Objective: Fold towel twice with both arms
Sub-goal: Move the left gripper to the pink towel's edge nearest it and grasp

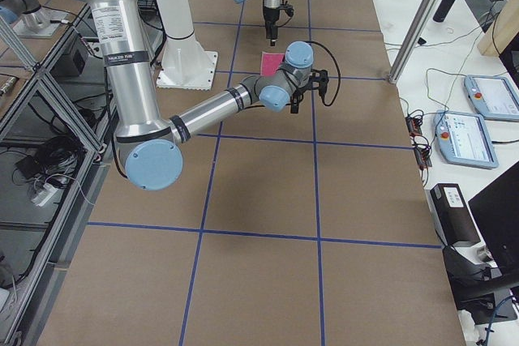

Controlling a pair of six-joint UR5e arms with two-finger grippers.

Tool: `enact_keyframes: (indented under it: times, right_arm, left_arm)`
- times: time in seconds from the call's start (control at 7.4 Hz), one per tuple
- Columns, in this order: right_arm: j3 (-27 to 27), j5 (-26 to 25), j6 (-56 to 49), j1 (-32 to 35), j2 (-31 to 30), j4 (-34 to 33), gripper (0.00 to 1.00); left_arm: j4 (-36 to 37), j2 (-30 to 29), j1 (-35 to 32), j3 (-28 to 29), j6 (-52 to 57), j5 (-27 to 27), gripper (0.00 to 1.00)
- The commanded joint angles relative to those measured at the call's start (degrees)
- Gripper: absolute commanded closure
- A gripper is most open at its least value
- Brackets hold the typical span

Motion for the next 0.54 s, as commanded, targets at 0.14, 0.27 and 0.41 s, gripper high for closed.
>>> enact_keyframes:
  times: [0.14, 0.27, 0.41]
  right_arm:
    - [-0.19, -0.02, 0.34, -0.73, 1.66, 0.05, 0.00]
    - [-0.19, -0.02, 0.34, -0.73, 1.67, 0.14, 0.00]
    - [-0.19, -0.02, 0.34, -0.73, 1.67, 0.14, 0.00]
  left_arm:
    - [-4.55, -1.24, 2.14, 5.94, -0.56, 1.72, 0.02]
    - [-4.82, -1.24, 2.14, 6.48, -0.56, 1.72, 0.05]
    - [-4.82, -1.24, 2.14, 6.48, -0.47, 1.72, 0.09]
